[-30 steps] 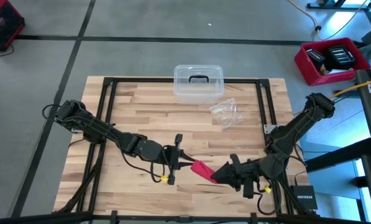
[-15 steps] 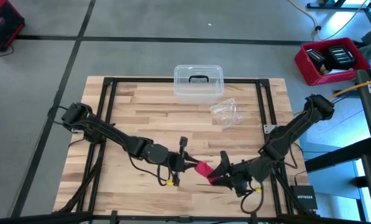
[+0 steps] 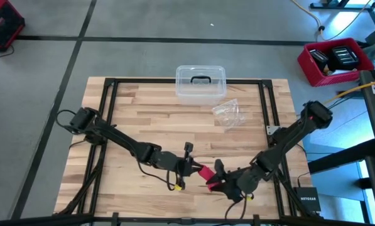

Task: Roll bandage
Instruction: Roll the red bandage

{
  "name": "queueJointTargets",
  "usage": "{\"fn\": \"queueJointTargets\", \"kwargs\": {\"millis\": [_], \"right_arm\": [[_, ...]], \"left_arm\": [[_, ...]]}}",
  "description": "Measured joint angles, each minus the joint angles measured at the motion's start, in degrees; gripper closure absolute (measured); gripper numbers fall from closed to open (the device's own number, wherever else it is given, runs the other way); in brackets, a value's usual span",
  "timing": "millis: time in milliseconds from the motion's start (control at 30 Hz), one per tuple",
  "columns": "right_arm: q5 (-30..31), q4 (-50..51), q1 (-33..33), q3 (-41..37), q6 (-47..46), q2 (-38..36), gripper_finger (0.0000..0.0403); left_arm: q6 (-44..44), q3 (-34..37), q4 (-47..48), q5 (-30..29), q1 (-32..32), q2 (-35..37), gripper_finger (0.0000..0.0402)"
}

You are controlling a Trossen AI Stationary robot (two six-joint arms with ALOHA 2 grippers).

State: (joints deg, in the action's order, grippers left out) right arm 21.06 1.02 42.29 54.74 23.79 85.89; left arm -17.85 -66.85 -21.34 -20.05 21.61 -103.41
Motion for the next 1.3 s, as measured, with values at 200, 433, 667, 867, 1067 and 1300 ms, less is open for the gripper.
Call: {"fn": "queueJointTargets", "kwargs": {"millis": [200, 433, 667, 867, 1067, 1300], "right_arm": [[2.29, 5.49, -1.89, 0.04, -13.13, 1.44, 0.0256], [7.71, 9.74, -2.59, 0.02, -22.51, 1.57, 0.0256], [10.47, 10.08, -2.61, -0.11, -23.76, 1.70, 0.0256], [10.86, 11.46, -3.37, -0.08, -23.56, 3.18, 0.0256], [4.07, 10.82, -6.71, -0.09, -23.74, 6.38, 0.0256], [1.32, 7.36, -8.65, -0.09, -23.30, 6.38, 0.0256]], "left_arm": [[10.56, 0.07, 0.34, -1.11, -0.24, -0.42, 0.0389], [18.02, 0.04, -0.51, -1.64, -0.29, -0.45, 0.0389], [22.09, -0.17, 1.87, -1.13, -1.11, -1.21, 0.0389], [26.58, -0.17, 7.00, -1.65, -1.65, -1.62, 0.0389], [33.07, -0.15, 18.79, -3.46, -2.19, -1.71, 0.0389], [35.88, -0.28, 20.80, -5.83, -2.19, -3.85, 0.0389]]}}
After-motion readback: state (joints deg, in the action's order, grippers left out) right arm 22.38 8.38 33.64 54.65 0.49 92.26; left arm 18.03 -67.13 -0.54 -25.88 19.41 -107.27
